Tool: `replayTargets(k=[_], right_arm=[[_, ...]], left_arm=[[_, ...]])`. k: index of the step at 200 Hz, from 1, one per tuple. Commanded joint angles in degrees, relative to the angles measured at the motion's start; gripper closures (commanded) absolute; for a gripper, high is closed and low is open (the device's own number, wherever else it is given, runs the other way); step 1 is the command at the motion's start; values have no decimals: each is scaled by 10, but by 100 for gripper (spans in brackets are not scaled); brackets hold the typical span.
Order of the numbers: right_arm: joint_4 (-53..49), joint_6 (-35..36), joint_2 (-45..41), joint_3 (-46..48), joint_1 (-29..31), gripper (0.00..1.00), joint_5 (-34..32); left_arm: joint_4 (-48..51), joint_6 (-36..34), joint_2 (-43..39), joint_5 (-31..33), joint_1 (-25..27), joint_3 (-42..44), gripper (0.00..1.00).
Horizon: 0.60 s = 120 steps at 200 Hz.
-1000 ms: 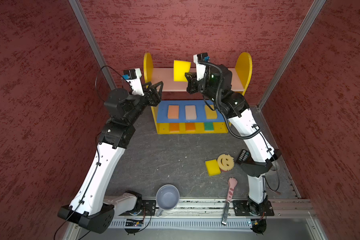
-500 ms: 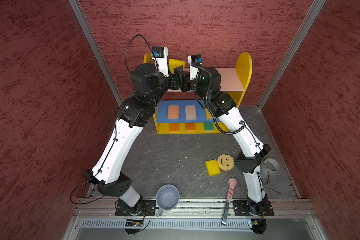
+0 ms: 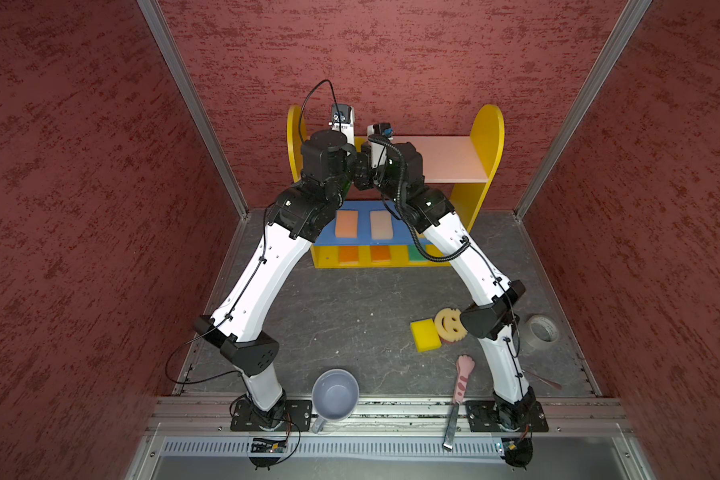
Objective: Place and organize the cleaning sponges onto the shelf
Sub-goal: 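Lower the bright yellow sponge onto the pink upper shelf while the left gripper approaches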
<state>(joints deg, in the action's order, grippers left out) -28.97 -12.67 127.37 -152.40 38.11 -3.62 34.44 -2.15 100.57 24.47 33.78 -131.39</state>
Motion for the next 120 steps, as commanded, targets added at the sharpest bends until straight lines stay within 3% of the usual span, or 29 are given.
replayTargets(k=[1,27,87,120], right_arm=[[-4,-18,4,1,-4,100,19],[-14,-25,2,1,-7,100,26],[-28,-21,5,4,-12,100,24],[-35,-9,6,7,-15,80,28]], left_arm=[[-15,-31,19,37,-3,-26,36],[31,5,42,43,-24,-69,33],[58,75,52,-4,-65,-69,33],[61,109,57,-33,-84,-63,33]])
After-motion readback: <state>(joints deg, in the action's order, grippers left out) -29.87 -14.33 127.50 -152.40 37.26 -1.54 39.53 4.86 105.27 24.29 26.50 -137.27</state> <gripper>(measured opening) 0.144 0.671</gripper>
